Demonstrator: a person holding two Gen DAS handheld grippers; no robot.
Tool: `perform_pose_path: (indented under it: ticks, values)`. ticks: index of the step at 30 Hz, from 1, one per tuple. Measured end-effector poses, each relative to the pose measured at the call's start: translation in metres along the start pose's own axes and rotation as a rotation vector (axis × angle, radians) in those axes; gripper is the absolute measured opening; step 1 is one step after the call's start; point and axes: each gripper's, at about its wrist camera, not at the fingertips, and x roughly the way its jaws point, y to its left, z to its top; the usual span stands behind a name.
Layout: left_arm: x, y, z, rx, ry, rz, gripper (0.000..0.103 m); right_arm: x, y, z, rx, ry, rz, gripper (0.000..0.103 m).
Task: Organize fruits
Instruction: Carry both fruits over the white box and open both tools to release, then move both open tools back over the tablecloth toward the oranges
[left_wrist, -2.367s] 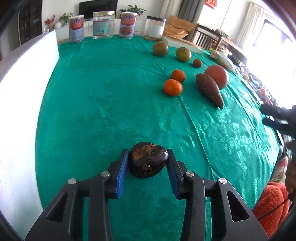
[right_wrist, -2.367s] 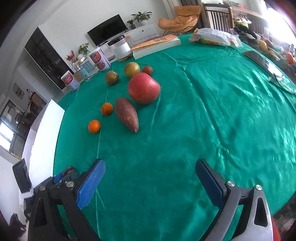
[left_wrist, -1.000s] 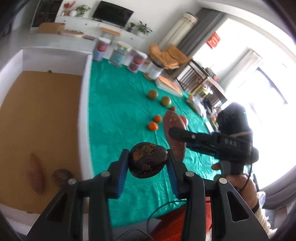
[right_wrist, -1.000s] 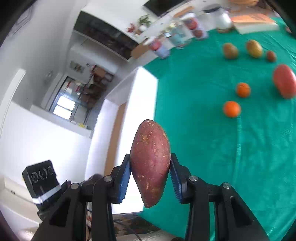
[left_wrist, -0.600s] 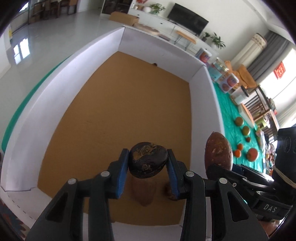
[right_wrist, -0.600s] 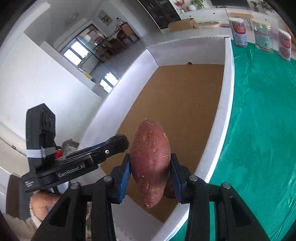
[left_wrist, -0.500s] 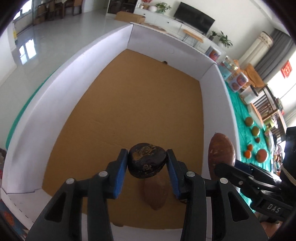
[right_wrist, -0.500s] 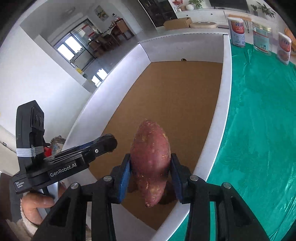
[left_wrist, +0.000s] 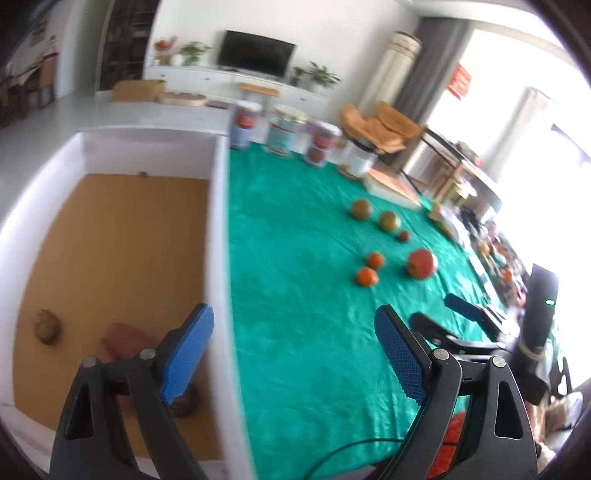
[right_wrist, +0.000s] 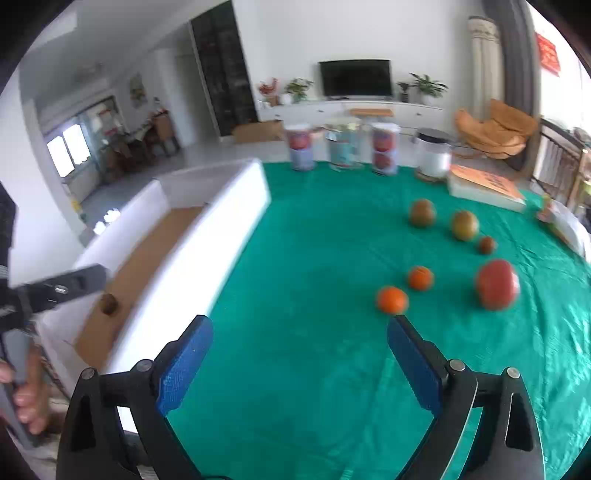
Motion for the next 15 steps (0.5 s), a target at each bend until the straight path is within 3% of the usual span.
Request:
perform_pose_path:
  ticks: [4, 9, 15]
  values:
    - [0.061, -0.064, -0.022, 0.109, 0.149, -0.102, 0.09, 0.009, -0.089, -0.043, 0.164, 0.071, -0.172, 0.095]
    - [0.134, -0.091, -0.037, 0.181, 0.2, 0.022, 0.09, 0.003, -0.157, -0.061, 0.425, 0.084, -0.203, 0.095]
    - [0.177, -0.073, -0.033, 0.181, 0.101, 0.176, 0.09, 0.039, -0.166, -0.055, 0.408, 0.11, -0.305, 0.095]
